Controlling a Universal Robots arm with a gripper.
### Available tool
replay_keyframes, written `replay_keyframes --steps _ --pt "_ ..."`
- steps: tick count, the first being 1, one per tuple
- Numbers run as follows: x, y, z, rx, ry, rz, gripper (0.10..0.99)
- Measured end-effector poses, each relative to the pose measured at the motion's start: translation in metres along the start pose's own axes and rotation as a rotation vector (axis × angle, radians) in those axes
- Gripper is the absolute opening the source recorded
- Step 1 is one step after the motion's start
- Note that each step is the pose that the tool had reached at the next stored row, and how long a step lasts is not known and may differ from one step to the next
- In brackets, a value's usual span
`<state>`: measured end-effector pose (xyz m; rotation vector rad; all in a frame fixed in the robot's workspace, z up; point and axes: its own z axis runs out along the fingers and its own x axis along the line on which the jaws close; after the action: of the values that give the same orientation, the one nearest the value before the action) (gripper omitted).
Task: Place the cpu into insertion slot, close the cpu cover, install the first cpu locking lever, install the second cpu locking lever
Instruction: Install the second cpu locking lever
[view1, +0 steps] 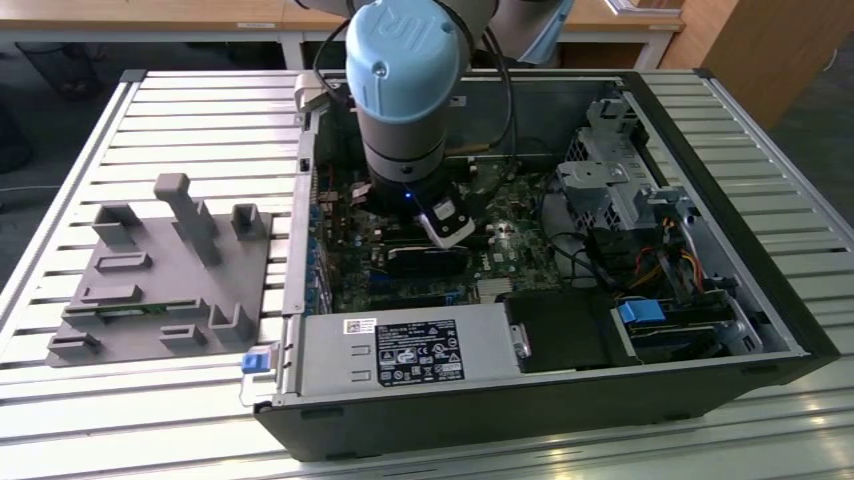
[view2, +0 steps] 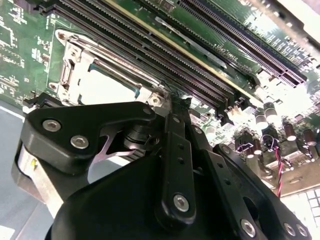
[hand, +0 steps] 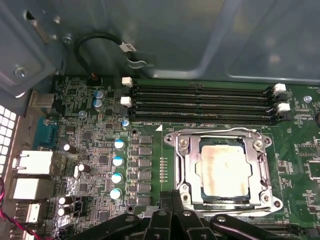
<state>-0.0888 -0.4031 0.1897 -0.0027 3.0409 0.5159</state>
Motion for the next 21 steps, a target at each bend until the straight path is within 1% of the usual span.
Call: replay_keyframes --steps 7,13,17,21 --pt "0.0002 -0.0043 -0.0001 0.000 -0.0001 0.000 0.106" --pt "0.0001 -0.0041 -0.0010 -0.001 0.0001 0.000 0.106" --pt "-0.0002 -0.0022 -0.0063 -0.002 0.0000 0.000 0.106" --pt "-0.0009 0.0014 -0.0165 -0.003 0.0001 0.000 0.106"
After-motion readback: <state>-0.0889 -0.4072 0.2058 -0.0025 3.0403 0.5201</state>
